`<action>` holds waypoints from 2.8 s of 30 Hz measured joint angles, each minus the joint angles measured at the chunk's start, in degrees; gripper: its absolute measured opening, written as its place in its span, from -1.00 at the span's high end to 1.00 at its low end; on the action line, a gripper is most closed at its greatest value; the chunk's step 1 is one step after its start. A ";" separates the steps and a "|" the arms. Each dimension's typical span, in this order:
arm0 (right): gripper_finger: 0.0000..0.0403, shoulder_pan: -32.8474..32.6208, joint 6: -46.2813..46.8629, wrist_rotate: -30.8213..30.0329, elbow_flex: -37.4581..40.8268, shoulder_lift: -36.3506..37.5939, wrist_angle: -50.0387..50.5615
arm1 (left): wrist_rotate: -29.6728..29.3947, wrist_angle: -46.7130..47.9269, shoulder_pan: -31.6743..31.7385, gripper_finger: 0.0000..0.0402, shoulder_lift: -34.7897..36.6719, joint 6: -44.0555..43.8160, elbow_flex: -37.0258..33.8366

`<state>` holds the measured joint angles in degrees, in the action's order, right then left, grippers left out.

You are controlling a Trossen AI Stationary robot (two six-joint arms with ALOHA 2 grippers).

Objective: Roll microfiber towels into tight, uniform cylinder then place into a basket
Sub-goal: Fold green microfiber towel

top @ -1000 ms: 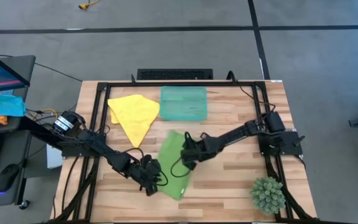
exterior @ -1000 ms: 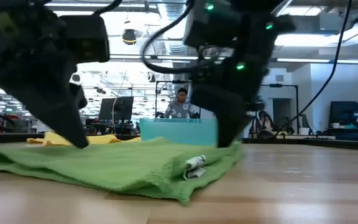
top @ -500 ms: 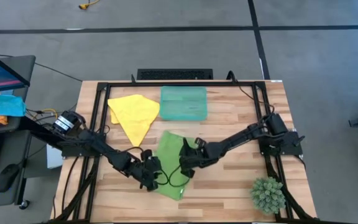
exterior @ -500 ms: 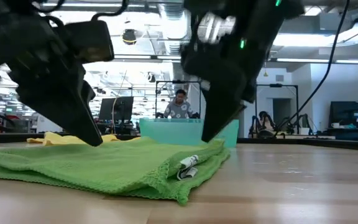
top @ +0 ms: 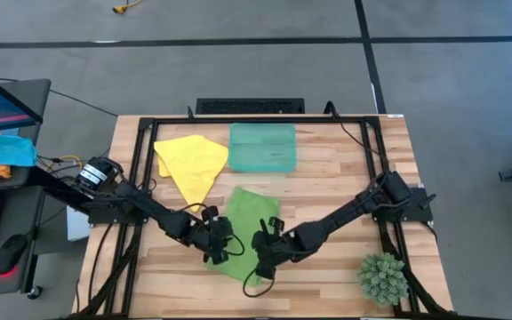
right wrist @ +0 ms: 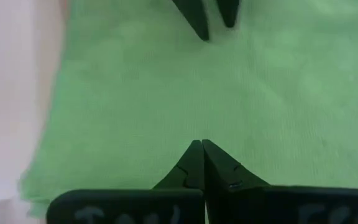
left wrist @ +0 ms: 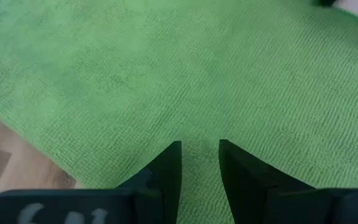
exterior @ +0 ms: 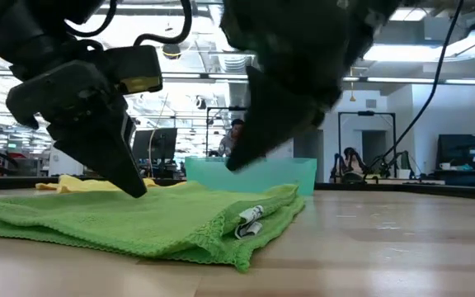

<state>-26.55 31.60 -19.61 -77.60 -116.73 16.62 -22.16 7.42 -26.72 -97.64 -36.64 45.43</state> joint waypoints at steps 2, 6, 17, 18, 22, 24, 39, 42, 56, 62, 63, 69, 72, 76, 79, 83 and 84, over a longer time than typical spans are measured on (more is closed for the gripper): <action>0.94 -0.10 -0.05 -0.02 -0.29 0.32 -0.36 | 0.64 0.71 0.00 0.51 0.17 0.00 0.00; 0.92 -0.08 -0.16 0.04 -0.05 0.02 0.26 | 0.58 1.37 -0.02 0.51 0.20 -0.03 0.02; 0.93 0.05 -0.05 4.52 0.00 -2.79 3.15 | 0.68 -0.29 -0.04 0.51 0.10 -7.73 0.07; 0.92 0.09 -0.08 4.81 0.09 -2.96 3.25 | 0.93 -0.42 -0.17 0.51 0.10 -8.24 0.07; 0.92 0.18 1.46 4.93 -0.20 -2.73 5.16 | 1.39 -0.62 -0.73 0.51 0.08 -8.57 0.07; 0.93 0.16 1.86 4.98 -0.11 -2.79 7.12 | 1.41 -0.40 -0.96 0.51 0.08 -7.85 0.07; 0.93 -0.92 8.96 3.15 -0.35 -1.88 22.37 | 0.42 1.34 -2.89 0.51 3.85 -3.88 0.07; 0.93 -1.23 9.01 1.69 -0.29 -1.92 22.92 | 0.38 1.01 -3.16 0.51 3.91 -3.07 0.07; 0.93 0.13 9.06 -5.59 -2.54 -2.40 27.53 | 0.36 0.44 -3.48 0.51 3.91 -0.53 0.07; 0.89 -1.42 9.00 -6.54 -2.54 -1.48 28.83 | 0.22 0.35 -3.48 0.52 3.91 -0.34 0.07; 0.89 -1.86 9.02 -6.79 -2.64 -1.17 28.77 | -0.05 0.11 -3.52 0.52 3.91 0.23 0.07; 0.91 -5.40 9.41 -9.53 -2.68 2.30 31.10 | -1.35 -0.77 -5.96 0.52 3.91 5.60 2.84; 0.91 -8.19 9.11 -12.28 -2.65 4.60 31.47 | -3.43 -0.43 -8.00 0.52 3.91 8.61 5.83; 0.89 -11.96 9.06 -16.35 -2.68 7.28 32.60 | -7.06 -0.58 -11.55 0.52 3.93 15.96 9.48; 0.88 -14.92 9.06 -20.03 -2.67 8.81 32.78 | -10.40 -0.48 -14.50 0.52 3.93 21.88 10.52; 0.89 -17.89 9.02 -21.14 -2.67 8.75 32.61 | -14.02 1.57 -17.31 0.52 3.93 25.61 10.54; 0.89 -18.47 9.03 -21.08 -2.67 8.73 32.43 | -14.27 2.08 -17.64 0.52 3.93 25.56 10.54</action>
<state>-45.03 40.63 -40.69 -80.27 -107.99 49.05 -36.43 9.50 -44.36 -93.71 -11.08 55.96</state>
